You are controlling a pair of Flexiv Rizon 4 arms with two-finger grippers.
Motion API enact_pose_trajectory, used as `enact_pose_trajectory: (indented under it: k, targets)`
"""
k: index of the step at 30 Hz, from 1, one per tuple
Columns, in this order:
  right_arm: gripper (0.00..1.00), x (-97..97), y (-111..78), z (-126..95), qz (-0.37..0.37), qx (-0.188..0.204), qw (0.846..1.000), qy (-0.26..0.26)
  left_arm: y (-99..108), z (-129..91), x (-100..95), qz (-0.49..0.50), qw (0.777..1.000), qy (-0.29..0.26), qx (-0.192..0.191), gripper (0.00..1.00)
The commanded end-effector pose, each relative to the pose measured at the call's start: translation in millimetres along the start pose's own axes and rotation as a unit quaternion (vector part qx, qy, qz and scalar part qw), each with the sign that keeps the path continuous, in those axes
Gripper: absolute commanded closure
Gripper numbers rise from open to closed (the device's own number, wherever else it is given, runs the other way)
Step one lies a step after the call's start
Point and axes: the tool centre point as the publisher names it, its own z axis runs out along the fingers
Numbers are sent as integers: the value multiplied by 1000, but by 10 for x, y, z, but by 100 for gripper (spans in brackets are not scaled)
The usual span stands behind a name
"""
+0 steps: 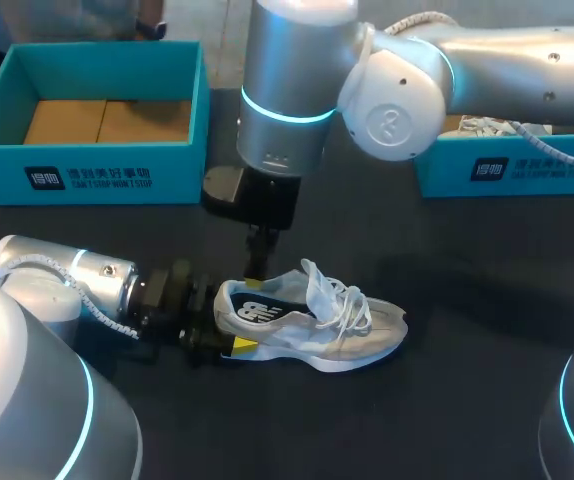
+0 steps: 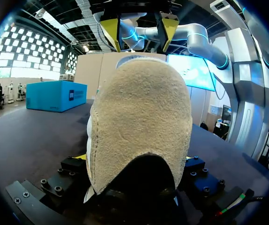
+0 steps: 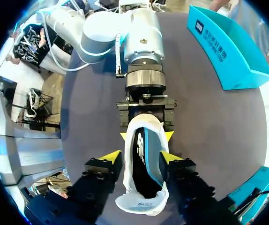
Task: Take the shoe out of the shoebox, open the shoe tongue, remove and reinsert the insole, then place the shoe into the shoebox
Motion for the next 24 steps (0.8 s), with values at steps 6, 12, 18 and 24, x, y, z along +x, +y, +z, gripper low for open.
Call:
enact_pose_trajectory:
  k: [6,12,18,24]
  targets:
    - [58,3,-2,8,0,0,1000,0,27,-1,-21,-1,1000,0,0,100]
    - [56,-56,-1,152,2,-2,1000,19,27,-1,-21,-1,1000,0,0,100]
    - [56,-75,-20,227,4,-5,1000,28,27,-1,-21,-1,1000,0,0,100]
    - [58,-76,-53,310,7,-13,999,33,27,-1,-21,-1,1000,0,0,100]
